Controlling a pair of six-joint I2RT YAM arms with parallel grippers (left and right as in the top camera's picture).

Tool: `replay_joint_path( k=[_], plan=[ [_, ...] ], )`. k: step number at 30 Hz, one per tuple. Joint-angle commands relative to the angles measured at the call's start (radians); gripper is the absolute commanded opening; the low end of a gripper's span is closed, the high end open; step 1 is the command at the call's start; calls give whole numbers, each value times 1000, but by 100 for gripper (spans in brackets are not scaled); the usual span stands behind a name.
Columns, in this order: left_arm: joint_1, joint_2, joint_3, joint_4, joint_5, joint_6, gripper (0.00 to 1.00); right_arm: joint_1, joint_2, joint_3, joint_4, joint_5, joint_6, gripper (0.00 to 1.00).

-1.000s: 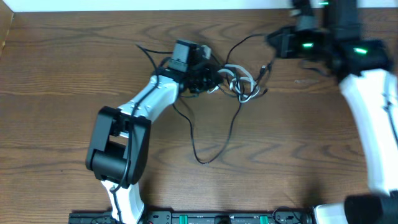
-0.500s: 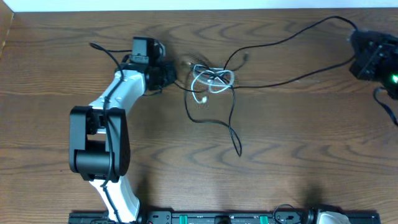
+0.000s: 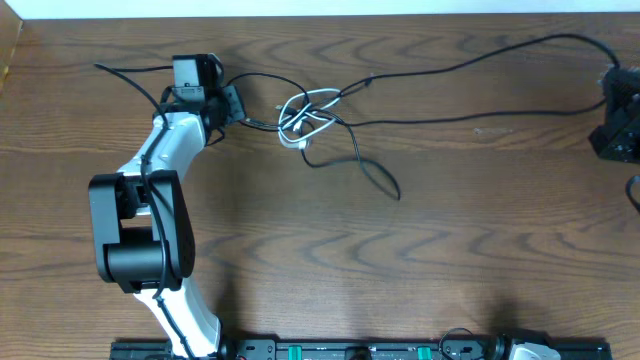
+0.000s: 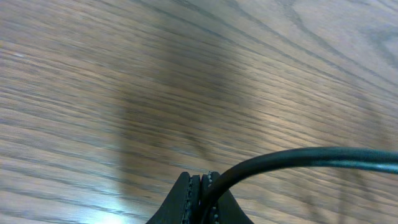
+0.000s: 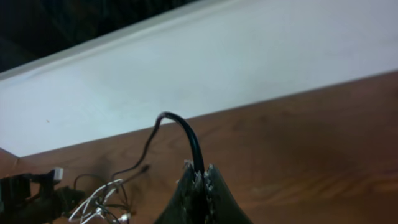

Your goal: Untangle cables

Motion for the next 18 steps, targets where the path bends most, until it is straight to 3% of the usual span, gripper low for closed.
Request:
replay_joint_path(
  k=[1, 8, 18],
  plan=[
    [21, 5, 12, -2, -58, 80, 7, -13, -14, 83, 32, 60, -51, 1],
    [21, -2, 14, -4, -58, 120, 7, 9, 145, 91, -85, -211, -130, 1],
    [16, -221, 17, -48, -27, 119, 7, 182, 449, 91, -152, -192, -192, 1]
  ],
)
